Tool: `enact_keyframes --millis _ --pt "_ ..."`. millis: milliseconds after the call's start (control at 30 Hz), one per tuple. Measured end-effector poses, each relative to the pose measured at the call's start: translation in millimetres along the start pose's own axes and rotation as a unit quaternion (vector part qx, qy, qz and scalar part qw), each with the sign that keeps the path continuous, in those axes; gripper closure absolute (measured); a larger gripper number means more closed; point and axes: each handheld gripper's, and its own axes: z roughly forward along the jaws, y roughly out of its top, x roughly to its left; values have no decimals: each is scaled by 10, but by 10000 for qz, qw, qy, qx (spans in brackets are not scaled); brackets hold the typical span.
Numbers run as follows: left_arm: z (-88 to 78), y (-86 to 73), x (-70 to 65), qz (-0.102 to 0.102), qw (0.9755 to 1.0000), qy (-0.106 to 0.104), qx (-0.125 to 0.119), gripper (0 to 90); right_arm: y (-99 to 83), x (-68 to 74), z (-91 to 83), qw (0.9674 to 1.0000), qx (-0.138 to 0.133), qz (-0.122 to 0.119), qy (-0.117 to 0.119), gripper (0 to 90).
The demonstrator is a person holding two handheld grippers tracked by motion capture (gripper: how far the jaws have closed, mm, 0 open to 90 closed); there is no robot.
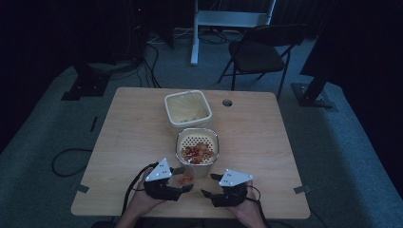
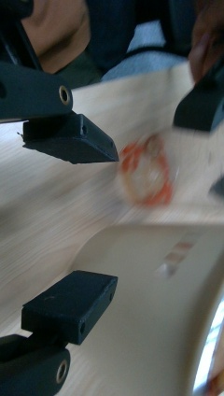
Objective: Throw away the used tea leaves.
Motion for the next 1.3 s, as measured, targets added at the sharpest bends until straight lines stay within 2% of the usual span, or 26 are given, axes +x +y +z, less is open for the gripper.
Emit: enact_keyframes --millis 200,300,367,400,567,800,1000,1233,1267,1300 --pt "59 218 -63 98 9997 -209 -30 331 147 89 75 9986 -316 -138 409 350" --pt "88 303 -91 135 9993 -336 -73 328 202 105 127 9983 -368 -223 402 363" --pt "96 345 -101 147 9994 -307 -77 327 212 104 137 9982 -401 -235 368 378" --pt "95 356 -95 123 9994 -316 -85 321 223 86 148 9976 -526 -157 426 395" --pt "72 379 -58 32 9993 -330 -177 322 208 32 157 9956 -744 40 573 374" --pt "57 397 -55 -5 9990 -353 -268 321 249 62 186 9958 -787 -13 471 408" --pt "12 416 -41 -27 9980 -518 -371 279 275 94 125 9957 -858 -142 322 421" --pt "-63 419 -40 12 9983 -350 -462 216 327 57 -29 9942 -1067 -134 53 422" --pt "-127 403 -34 26 9982 -231 -547 216 377 -10 -163 9931 -1151 -136 -194 421" --pt "-159 392 -24 38 9982 -144 -579 217 386 -25 -189 9929 -1163 -123 -230 421"
